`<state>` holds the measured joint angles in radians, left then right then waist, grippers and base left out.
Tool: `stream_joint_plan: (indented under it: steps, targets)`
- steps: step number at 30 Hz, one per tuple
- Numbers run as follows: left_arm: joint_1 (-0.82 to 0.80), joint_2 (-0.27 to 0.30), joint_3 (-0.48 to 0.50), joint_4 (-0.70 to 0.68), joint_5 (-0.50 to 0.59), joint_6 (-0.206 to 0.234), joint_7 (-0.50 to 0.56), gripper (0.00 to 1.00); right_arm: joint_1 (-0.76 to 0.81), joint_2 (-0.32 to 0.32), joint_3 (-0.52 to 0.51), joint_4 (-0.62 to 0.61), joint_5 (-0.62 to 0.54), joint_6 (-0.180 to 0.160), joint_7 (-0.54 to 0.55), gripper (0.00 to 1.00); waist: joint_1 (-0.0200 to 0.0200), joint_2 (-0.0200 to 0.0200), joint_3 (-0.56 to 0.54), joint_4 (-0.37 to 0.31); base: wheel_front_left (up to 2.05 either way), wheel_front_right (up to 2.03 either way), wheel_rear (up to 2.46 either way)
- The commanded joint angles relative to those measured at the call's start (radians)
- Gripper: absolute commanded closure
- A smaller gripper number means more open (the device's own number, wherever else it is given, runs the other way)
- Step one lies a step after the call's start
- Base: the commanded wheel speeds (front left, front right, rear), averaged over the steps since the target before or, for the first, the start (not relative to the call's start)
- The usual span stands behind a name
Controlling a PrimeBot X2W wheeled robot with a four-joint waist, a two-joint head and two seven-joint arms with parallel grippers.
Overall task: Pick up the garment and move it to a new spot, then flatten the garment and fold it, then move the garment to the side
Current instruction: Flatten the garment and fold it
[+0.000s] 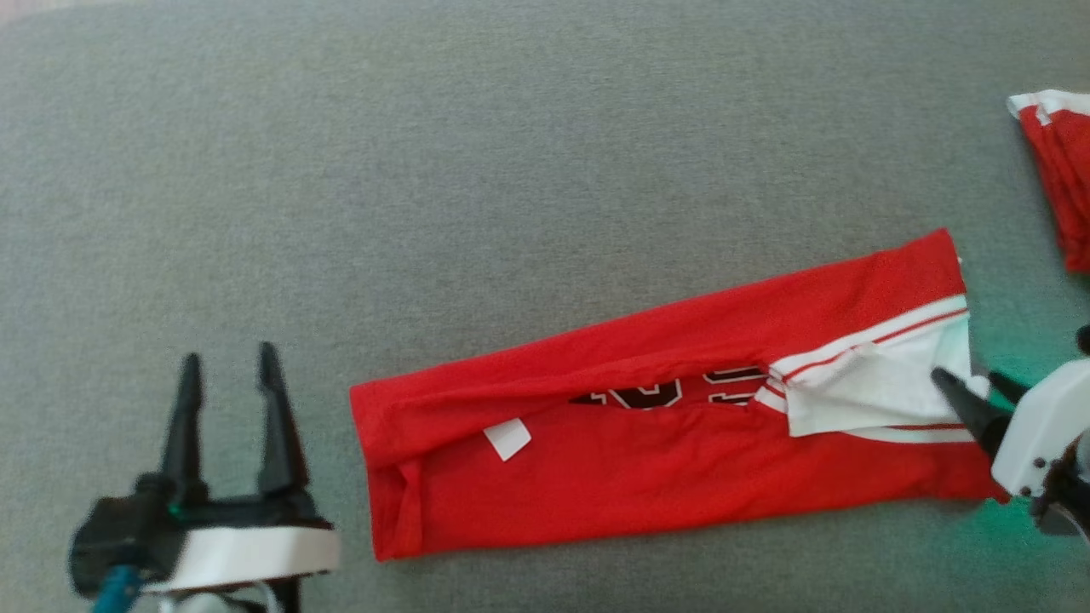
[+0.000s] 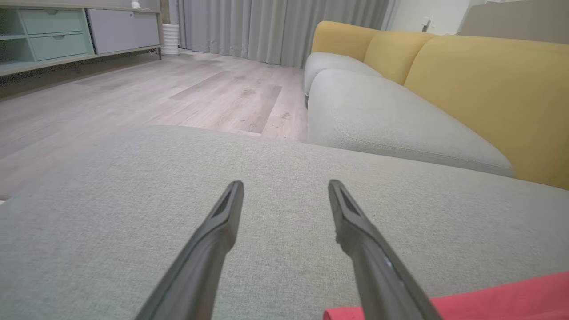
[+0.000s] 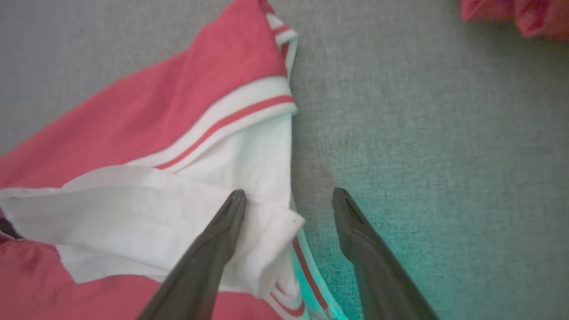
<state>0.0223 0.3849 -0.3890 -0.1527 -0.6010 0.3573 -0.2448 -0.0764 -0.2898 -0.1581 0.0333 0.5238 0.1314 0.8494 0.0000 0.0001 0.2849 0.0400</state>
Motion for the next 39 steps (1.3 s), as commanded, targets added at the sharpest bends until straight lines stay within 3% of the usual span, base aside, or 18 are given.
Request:
stream_joint_plan:
  steps: [1,10,11,12,13,19,29,35,39]
  targets:
    - [-0.037,-0.009,0.026,-0.014,0.021,-0.012,-0.013,0.00,-0.032,-0.009,0.020,-0.011,-0.005,-0.001,0.020,0.00,0.0000,-0.0001,0.002,0.010,0.00,0.00,0.00]
    - [-0.014,-0.143,0.035,0.022,0.196,-0.084,-0.017,0.00,-0.030,0.013,0.108,0.062,0.055,-0.001,0.146,0.00,0.0000,-0.0001,-0.012,0.055,0.00,0.00,0.00]
    - [-0.006,-0.154,0.029,0.038,0.212,-0.095,-0.017,0.00,-0.029,0.011,0.112,0.057,0.065,-0.001,0.145,0.75,0.0000,-0.0001,-0.015,0.058,0.00,0.00,0.00]
    - [-0.006,-0.154,0.029,0.038,0.212,-0.095,-0.017,0.00,-0.029,0.011,0.112,0.057,0.065,-0.001,0.145,0.75,0.0000,-0.0001,-0.015,0.058,0.00,0.00,0.00]
    - [0.002,-0.163,0.023,0.059,0.224,-0.107,-0.017,0.00,-0.027,0.007,0.116,0.053,0.073,-0.001,0.141,1.00,0.0000,-0.0001,-0.022,0.062,0.00,0.00,0.00]
    - [0.030,-0.221,0.061,0.143,0.274,-0.162,-0.017,0.00,-0.044,-0.060,0.066,0.039,0.108,-0.001,0.044,1.00,0.0000,-0.0001,-0.073,0.065,0.00,0.00,0.00]
    - [0.075,-0.295,0.135,0.183,0.334,-0.232,-0.017,0.00,-0.077,-0.189,-0.113,0.035,0.063,-0.001,-0.072,1.00,0.0000,-0.0001,-0.149,0.049,0.00,0.00,0.00]
    - [0.093,-0.318,0.160,0.191,0.353,-0.259,-0.017,0.00,-0.053,-0.214,-0.041,-0.106,0.116,-0.001,-0.056,1.00,0.0000,-0.0001,-0.163,0.044,0.00,0.00,0.00]
    - [0.092,-0.327,0.169,0.198,0.361,-0.274,-0.017,0.00,-0.034,-0.178,0.118,-0.209,0.133,-0.001,-0.022,1.00,0.0000,-0.0001,-0.163,0.046,0.00,0.00,0.00]
